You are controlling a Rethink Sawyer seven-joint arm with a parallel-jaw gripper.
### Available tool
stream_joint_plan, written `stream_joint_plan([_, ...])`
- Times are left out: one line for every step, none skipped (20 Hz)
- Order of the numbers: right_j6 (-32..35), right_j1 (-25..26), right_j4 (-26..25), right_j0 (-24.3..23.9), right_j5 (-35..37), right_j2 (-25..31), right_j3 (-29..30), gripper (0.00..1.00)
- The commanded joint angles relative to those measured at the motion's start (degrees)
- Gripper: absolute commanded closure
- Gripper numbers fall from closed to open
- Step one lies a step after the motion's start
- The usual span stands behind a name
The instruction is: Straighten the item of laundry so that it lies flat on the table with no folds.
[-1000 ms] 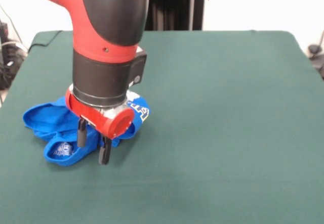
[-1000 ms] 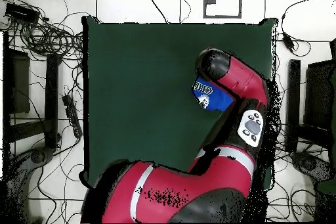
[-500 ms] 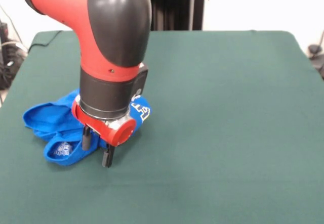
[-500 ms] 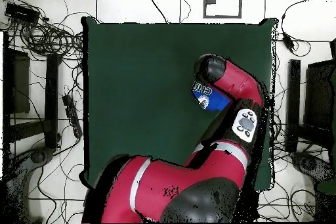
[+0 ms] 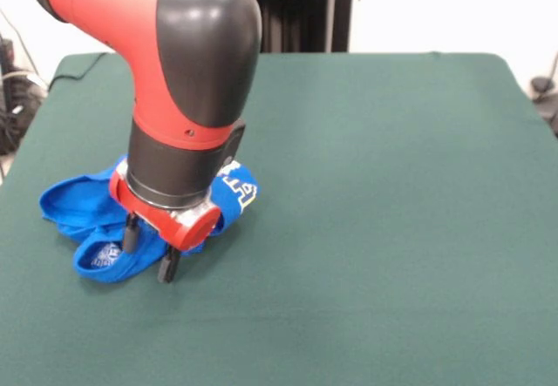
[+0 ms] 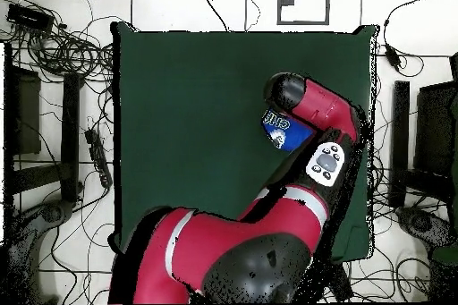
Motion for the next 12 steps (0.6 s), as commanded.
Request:
stream_joint_plan([17.5, 2.2, 0.8, -0.1, 13.3, -3.4, -9.9, 0.00])
stream_joint_plan([17.6, 2.3, 0.9, -0.1, 13.6, -3.6, -10.2, 0.00])
stream_joint_plan([17.7, 2.3, 0.9, 0.0, 14.0, -3.8, -10.7, 0.00])
stream_joint_plan([17.2, 2.2, 0.9, -0.6, 14.6, -4.0, -11.3, 0.00])
stream_joint_plan([17.1, 2.0, 1.0, -0.7, 14.9, -4.1, -11.7, 0.00])
stream_joint_plan([16.9, 2.4, 1.0, -1.3, 15.7, -4.5, -13.0, 0.00])
stream_joint_plan([17.2, 2.3, 1.0, -1.3, 16.7, -4.9, -13.6, 0.00])
stream_joint_plan([17.1, 2.8, 1.1, -1.7, 16.7, -5.0, -14.1, 0.00])
stream_joint_plan([17.1, 2.9, 1.1, -1.7, 16.8, -5.0, -14.2, 0.00])
stream_joint_plan([16.8, 2.8, 1.0, -1.4, 14.9, -3.9, -12.0, 0.00])
stream_joint_plan([17.1, 2.9, 1.3, -1.4, 14.0, -3.0, -11.0, 0.00])
stream_joint_plan([17.1, 2.7, 1.5, -1.2, 13.2, -2.0, -9.6, 0.00])
